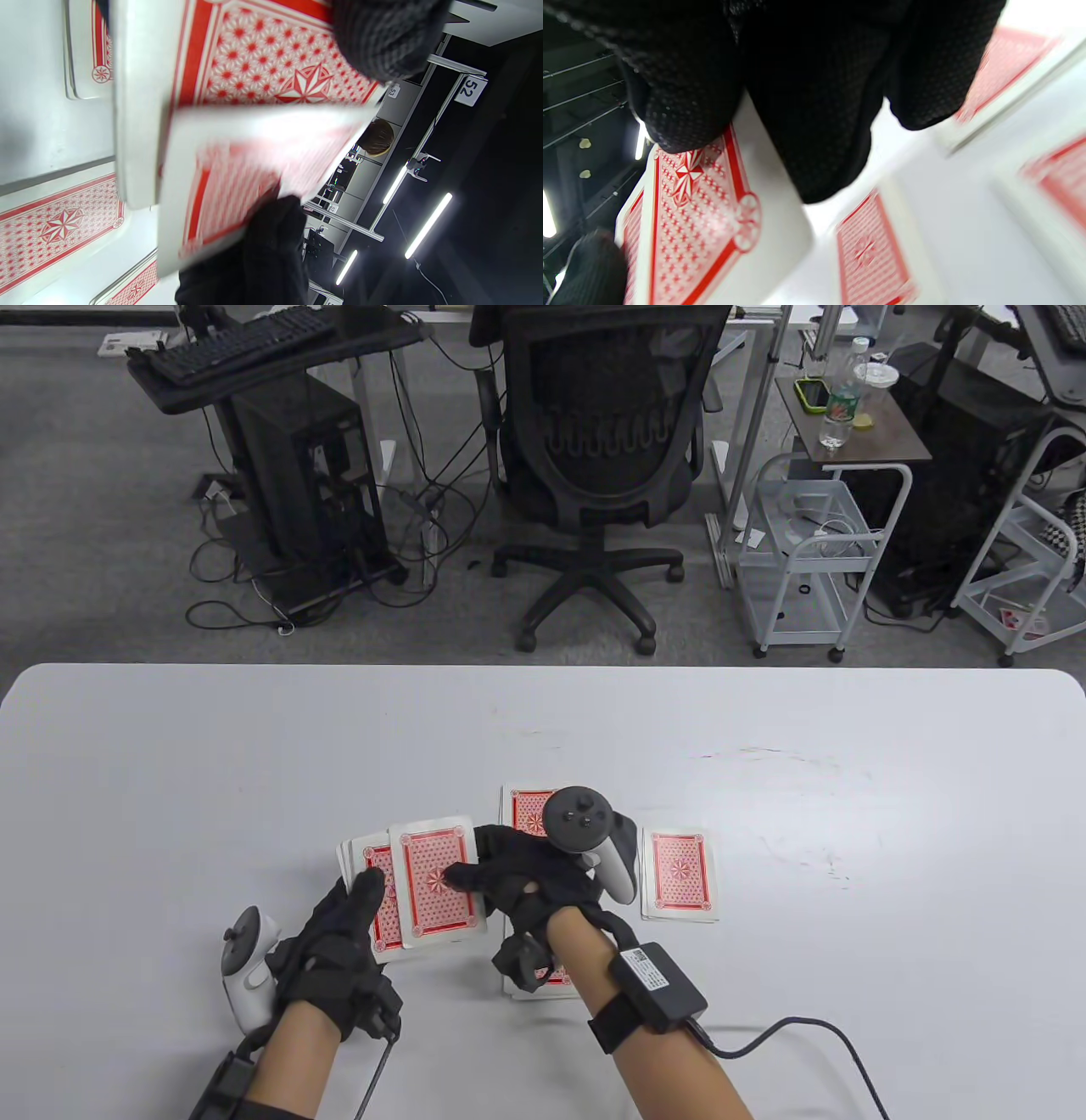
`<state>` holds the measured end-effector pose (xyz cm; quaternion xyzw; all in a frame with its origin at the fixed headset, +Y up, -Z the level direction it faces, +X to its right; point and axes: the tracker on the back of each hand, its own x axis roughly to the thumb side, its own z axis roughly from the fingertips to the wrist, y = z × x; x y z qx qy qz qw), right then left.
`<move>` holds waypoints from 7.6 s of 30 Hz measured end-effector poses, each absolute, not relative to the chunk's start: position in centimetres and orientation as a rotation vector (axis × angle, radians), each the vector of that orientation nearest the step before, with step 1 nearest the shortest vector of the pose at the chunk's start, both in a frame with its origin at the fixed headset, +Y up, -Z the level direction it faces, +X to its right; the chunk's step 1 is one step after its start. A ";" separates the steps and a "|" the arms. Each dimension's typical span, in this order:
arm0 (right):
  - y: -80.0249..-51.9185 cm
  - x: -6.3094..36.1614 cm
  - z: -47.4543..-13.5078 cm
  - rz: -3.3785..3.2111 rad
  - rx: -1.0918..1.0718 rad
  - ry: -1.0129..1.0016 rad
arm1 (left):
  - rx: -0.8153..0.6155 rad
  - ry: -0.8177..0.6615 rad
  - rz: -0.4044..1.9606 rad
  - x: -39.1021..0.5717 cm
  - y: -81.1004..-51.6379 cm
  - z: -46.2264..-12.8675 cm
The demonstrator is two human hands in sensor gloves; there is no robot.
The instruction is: Four-player card dealing with fan arrangement
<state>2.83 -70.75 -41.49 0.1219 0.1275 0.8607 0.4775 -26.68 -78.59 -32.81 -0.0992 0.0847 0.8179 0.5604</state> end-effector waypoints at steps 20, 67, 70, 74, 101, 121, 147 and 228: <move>-75.3 19.1 -44.7 3.062 -0.438 0.389 | -0.221 0.269 1.907 -27.9 -78.9 -33.0; -72.1 5.4 -37.7 2.016 0.261 0.275 | -0.290 0.185 1.860 -25.6 -78.8 -32.9; -72.1 7.0 -37.9 2.168 0.249 0.328 | -0.240 0.245 1.827 -27.2 -78.9 -33.0; -73.5 7.1 -37.9 2.437 0.171 0.426 | -0.225 0.269 1.778 -28.1 -78.8 -33.2; -72.6 0.9 -36.1 2.128 0.370 0.300 | -0.322 0.127 1.790 -23.6 -78.0 -32.2; -71.6 1.2 -41.1 1.992 0.192 0.353 | -0.133 0.357 1.854 -31.1 -78.0 -32.7; -71.2 -7.2 -43.5 2.445 0.409 0.513 | -0.125 0.424 1.933 -32.9 -79.4 -33.3; -70.2 6.8 -43.1 2.058 0.291 0.290 | -0.187 0.256 1.935 -28.6 -79.3 -33.1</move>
